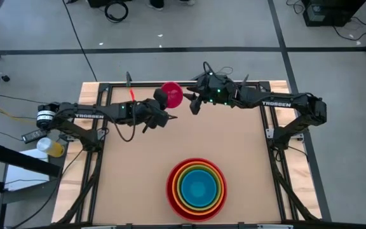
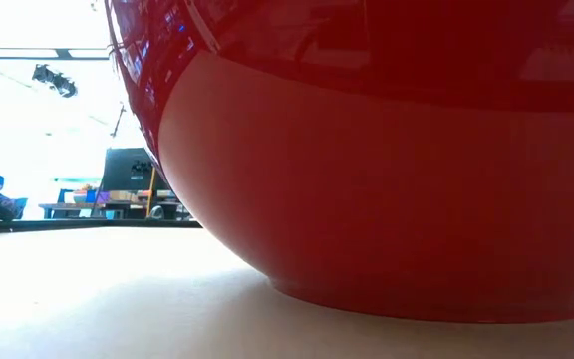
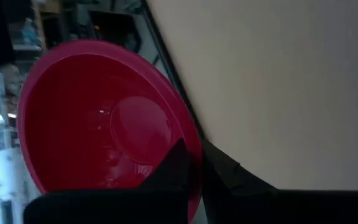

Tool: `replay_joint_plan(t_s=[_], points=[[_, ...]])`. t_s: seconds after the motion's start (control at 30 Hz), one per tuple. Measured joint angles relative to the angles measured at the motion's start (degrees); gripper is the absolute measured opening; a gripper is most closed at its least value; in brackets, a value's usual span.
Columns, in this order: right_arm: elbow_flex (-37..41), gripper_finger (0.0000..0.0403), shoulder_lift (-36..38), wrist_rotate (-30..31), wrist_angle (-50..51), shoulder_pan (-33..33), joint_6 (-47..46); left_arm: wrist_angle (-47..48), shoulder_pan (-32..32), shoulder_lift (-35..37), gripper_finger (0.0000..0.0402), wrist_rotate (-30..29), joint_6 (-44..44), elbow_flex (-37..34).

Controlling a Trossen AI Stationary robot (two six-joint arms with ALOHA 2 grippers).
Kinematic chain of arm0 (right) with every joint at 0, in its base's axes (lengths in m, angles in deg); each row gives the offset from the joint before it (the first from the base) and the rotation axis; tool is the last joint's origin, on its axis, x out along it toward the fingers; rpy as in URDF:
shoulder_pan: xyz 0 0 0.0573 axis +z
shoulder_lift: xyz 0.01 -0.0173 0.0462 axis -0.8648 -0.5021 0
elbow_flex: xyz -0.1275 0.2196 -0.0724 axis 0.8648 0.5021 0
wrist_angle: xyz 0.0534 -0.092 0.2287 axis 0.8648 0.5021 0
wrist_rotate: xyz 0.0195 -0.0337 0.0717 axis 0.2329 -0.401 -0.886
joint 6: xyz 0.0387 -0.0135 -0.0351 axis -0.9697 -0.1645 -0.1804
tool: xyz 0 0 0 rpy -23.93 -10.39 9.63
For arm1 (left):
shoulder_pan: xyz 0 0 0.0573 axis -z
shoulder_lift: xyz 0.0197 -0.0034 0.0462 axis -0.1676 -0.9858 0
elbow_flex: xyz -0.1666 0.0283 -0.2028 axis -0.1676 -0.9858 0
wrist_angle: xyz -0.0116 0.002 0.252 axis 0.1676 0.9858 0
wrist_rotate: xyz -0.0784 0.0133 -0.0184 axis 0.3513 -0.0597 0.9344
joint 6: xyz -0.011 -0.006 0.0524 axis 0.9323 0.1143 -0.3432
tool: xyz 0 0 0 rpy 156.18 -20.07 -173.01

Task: Nest bowls inside each other
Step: Stack the pink bowl on top of the top of blue bowl

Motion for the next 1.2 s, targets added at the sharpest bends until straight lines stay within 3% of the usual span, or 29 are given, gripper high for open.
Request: replay_joint_plan(t_s=[0.13, 0.43, 0.57, 0.67, 0.77, 0.87, 1.1, 1.2], points=[[-0.1, 0.0176, 0.0, -2.7, -2.1, 0.7, -1.5, -1.7, 1.9, -0.4, 0.0022, -4.0, -6.0, 0.0], [-0.1, 0.0192, 0.0, 0.1, -0.9, 1.8, -5.9, -6.8, 6.2, -0.3, 0.0022, -13.2, -20.5, 0.0], [-0.2, 0.0174, 0.1, 1.9, 0.4, 1.8, -7.9, -11.1, 7.4, -0.4, 0.0023, -13.9, -24.6, -0.1], [-0.2, 0.0139, 0.2, 2.9, 1.7, 1.8, -9.1, -11.9, 7.8, -0.5, 0.0023, -13.6, -24.8, -0.1], [-0.2, 0.0076, 0.2, 3.7, 2.6, 1.8, -11.3, -12.5, 8.1, -0.5, 0.0029, -11.8, -18.2, -0.1], [-0.2, 0.0021, -0.1, 5.6, 4.7, 1.6, -14.4, -15.4, 9.5, -0.5, 0.0048, -9.8, -6.2, 0.0], [0.2, 0.002, -0.3, 7.9, 22.1, -2.2, -24.9, -26.2, 13.4, 0.2, 0.0127, -14.9, 25.6, 0.2], [0.1, 0.002, 0.2, 3.7, 30.1, -3.2, -26.1, -27.4, 14.3, 0.4, 0.0153, -15.0, 37.9, 0.1]])
